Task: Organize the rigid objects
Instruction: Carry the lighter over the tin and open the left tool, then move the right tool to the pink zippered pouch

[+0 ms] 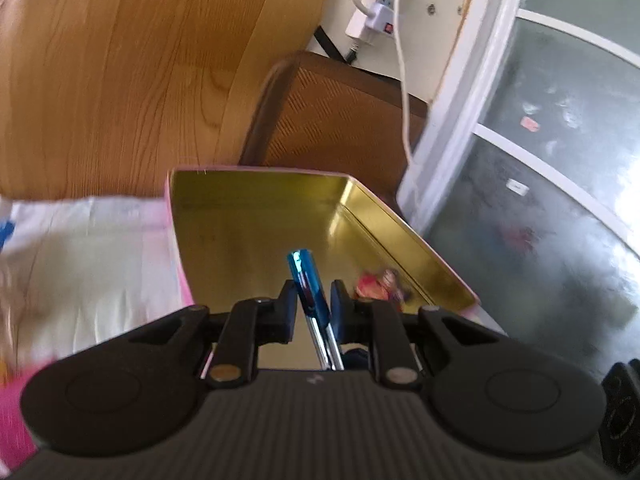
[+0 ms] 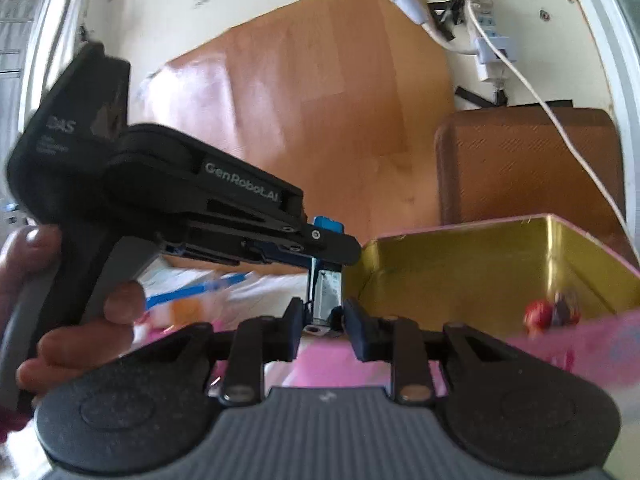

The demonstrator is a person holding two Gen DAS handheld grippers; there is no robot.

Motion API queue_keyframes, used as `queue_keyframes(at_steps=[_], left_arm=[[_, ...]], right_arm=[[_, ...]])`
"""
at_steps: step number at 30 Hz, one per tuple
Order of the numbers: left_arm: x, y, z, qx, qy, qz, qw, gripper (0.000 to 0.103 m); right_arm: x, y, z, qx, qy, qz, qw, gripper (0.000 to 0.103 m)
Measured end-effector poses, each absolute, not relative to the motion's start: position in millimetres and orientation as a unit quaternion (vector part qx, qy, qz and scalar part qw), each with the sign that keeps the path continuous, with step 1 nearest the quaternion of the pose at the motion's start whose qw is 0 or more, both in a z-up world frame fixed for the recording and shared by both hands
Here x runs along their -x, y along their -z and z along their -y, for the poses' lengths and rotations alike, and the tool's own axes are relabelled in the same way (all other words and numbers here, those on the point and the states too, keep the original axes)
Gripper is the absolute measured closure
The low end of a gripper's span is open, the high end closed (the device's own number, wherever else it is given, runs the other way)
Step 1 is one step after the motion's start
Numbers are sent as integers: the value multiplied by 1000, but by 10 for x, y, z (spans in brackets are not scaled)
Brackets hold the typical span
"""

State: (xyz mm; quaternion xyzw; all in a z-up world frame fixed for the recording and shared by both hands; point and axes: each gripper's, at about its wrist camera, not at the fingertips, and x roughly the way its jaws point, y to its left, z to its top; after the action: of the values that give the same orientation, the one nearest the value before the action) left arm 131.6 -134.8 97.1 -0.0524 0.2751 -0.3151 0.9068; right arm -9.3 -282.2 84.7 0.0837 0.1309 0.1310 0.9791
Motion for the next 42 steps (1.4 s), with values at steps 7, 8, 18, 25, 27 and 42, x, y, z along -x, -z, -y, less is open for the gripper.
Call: queue_keyframes(at_steps=[7, 8, 18, 25, 27, 42], left_arm=[[-1765, -718, 1541, 27, 285, -299, 910, 81], [-1797, -686, 1560, 26, 286, -303, 909, 81], [-1814, -593, 1770, -37, 243, -282, 928, 71], [-1658, -666, 1672, -47, 203, -261, 943, 64], [-1584, -683, 1623, -51, 192, -253, 947, 62], [-854, -637, 1149, -71, 146, -215, 963, 60]], right_arm=[[-396, -692, 2763, -76, -85, -154, 981, 86], [-415, -665, 2746, -67, -78, -157, 982, 86], [-465, -564, 2733, -21, -15, -149, 989, 72], [-409, -580, 2763, -27, -8, -136, 990, 71], [-388, -587, 2782, -32, -5, -131, 991, 71], [-99, -640, 2752, -33, 27, -98, 994, 68]])
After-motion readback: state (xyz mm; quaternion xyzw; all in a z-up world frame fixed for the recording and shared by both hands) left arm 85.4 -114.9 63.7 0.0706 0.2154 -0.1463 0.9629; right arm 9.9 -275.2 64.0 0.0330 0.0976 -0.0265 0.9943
